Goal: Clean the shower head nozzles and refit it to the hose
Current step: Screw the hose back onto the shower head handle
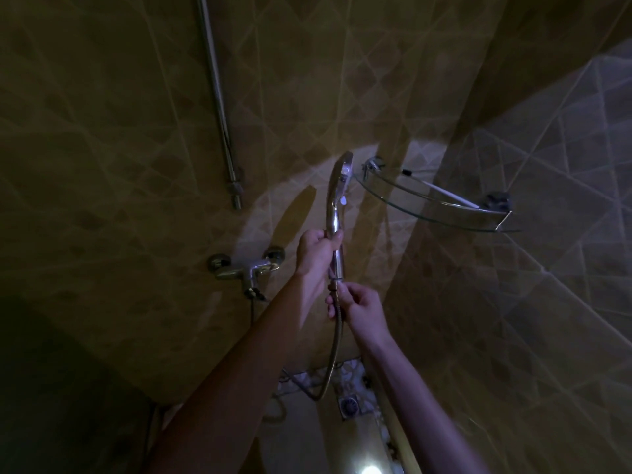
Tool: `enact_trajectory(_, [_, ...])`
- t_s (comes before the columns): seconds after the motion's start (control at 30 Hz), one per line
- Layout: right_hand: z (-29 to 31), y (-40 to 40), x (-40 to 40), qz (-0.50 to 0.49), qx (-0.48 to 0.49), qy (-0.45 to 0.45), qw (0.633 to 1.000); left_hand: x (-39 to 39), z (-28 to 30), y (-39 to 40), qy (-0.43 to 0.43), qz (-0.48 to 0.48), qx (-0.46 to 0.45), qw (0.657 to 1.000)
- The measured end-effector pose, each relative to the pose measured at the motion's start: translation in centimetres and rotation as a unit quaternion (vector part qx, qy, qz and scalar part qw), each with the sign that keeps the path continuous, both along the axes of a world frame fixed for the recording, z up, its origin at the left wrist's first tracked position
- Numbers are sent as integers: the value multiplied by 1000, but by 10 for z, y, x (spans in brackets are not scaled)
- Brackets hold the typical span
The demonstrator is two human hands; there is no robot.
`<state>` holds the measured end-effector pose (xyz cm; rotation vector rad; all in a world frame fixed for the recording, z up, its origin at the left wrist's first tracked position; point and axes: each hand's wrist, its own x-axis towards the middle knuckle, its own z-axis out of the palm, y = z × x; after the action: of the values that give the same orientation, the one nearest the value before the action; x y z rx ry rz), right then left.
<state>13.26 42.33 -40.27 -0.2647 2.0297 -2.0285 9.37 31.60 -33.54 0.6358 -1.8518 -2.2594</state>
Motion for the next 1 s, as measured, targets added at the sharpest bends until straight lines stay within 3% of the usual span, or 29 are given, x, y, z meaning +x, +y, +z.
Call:
enact_trajectory(0.1, [3, 2, 1, -9, -20, -12, 1000, 0, -3, -1, 32, -45, 108, 993])
enact_trajectory(0.17, [6, 4, 2, -3, -39, -16, 999, 3, -7, -5, 56, -77, 218, 971])
enact_trajectory(0.23, [9, 4, 1, 3, -45, -3, 999, 2, -11, -6, 66, -78, 271, 957])
enact_trajectory(0.33, [9, 1, -3, -12, -17, 19, 1000, 1, -4, 2, 55, -54, 226, 971])
enact_trajectory(0.47, [8, 1, -6, -47, 29, 51, 997, -1, 0, 6, 29, -46, 38, 998])
enact_trajectory(0.5, [8, 2, -6, -48, 30, 48, 997, -2, -1, 4, 25, -38, 26, 999])
enact_trajectory(0.63, [5, 2, -4, -18, -14, -1, 1000, -2, 1, -6, 38, -80, 103, 991])
enact_trajectory(0.77, [11, 10, -5, 40, -127, -71, 988, 1, -4, -22, 63, -162, 234, 957])
enact_trajectory(0.87, [15, 9, -8, 46, -134, -66, 988, 2, -7, -24, 65, -176, 203, 961])
enact_trajectory(1.0, [12, 7, -9, 5, -45, -21, 999, -2, -4, -18, 46, -156, 161, 974])
